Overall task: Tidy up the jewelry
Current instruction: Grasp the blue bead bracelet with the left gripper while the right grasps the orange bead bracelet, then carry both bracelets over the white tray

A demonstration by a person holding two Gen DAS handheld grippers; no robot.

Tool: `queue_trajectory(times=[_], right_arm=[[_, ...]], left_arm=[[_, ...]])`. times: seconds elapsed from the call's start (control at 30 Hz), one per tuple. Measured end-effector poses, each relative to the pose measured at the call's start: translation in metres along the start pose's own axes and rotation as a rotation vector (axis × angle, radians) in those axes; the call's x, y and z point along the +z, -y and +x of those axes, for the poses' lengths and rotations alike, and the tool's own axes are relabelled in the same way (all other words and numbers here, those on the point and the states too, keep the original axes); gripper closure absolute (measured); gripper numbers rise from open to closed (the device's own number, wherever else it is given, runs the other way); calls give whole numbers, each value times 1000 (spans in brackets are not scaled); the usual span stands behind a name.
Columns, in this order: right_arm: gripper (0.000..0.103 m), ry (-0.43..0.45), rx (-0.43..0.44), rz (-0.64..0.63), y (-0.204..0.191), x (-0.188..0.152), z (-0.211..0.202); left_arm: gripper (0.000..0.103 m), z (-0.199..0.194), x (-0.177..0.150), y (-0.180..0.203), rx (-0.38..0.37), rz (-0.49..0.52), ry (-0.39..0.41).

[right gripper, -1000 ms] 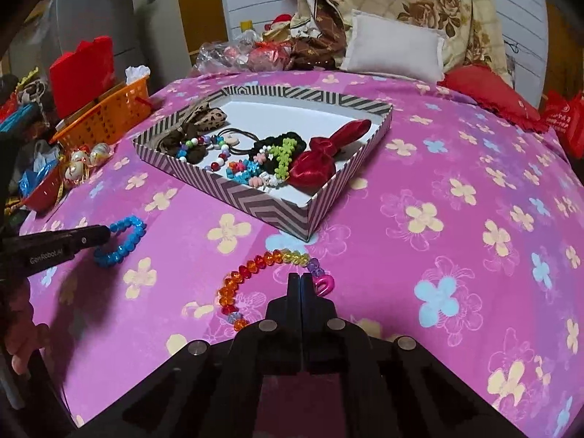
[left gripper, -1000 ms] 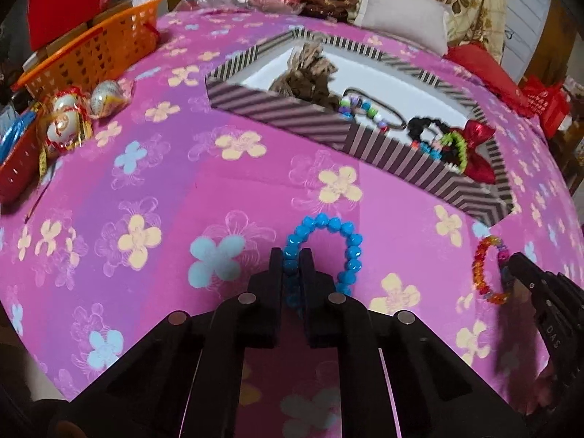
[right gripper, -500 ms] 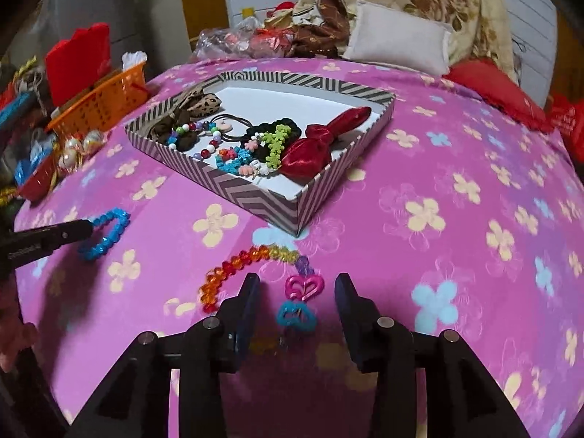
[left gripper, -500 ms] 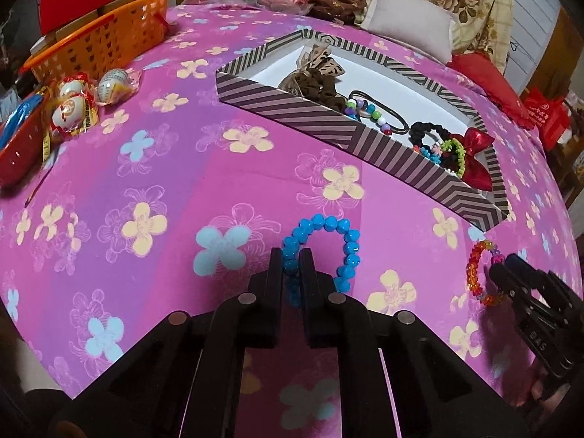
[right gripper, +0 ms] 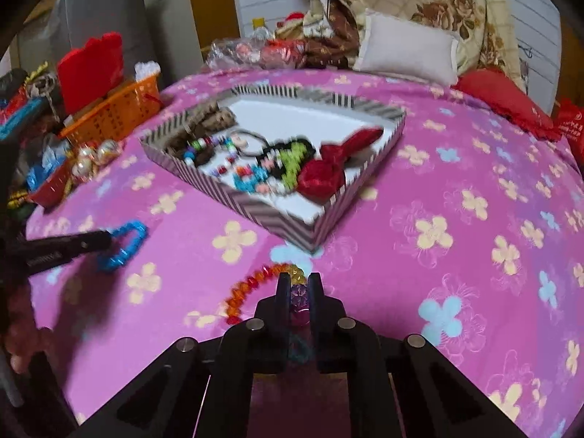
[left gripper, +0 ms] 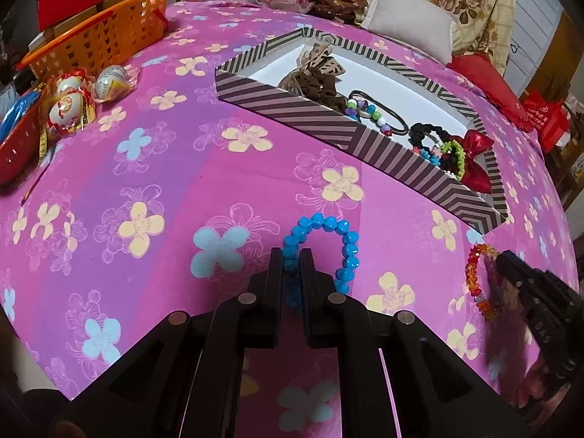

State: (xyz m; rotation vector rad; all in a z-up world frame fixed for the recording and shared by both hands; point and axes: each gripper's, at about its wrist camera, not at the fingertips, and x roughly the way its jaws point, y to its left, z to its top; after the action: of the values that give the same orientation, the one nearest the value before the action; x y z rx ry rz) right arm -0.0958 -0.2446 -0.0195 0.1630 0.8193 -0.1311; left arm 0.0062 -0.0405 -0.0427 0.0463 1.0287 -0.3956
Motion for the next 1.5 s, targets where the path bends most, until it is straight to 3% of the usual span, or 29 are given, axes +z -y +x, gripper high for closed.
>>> queue_trajectory(times=[0.4, 0.63, 1.03, 1.5], right_arm=[[95, 90, 52, -22, -19, 28, -45], [95, 131, 60, -35, -22, 44, -57], [95, 141, 68, -65, -29, 63, -52], [95, 121, 70, -63, -29, 92, -26]], left_arm=[[96, -31, 4, 2, -106, 4, 25], [96, -44, 15, 2, -130, -1, 21], [96, -68, 47, 16, -76, 55, 90], [96, -61, 83, 48, -5, 132, 155]])
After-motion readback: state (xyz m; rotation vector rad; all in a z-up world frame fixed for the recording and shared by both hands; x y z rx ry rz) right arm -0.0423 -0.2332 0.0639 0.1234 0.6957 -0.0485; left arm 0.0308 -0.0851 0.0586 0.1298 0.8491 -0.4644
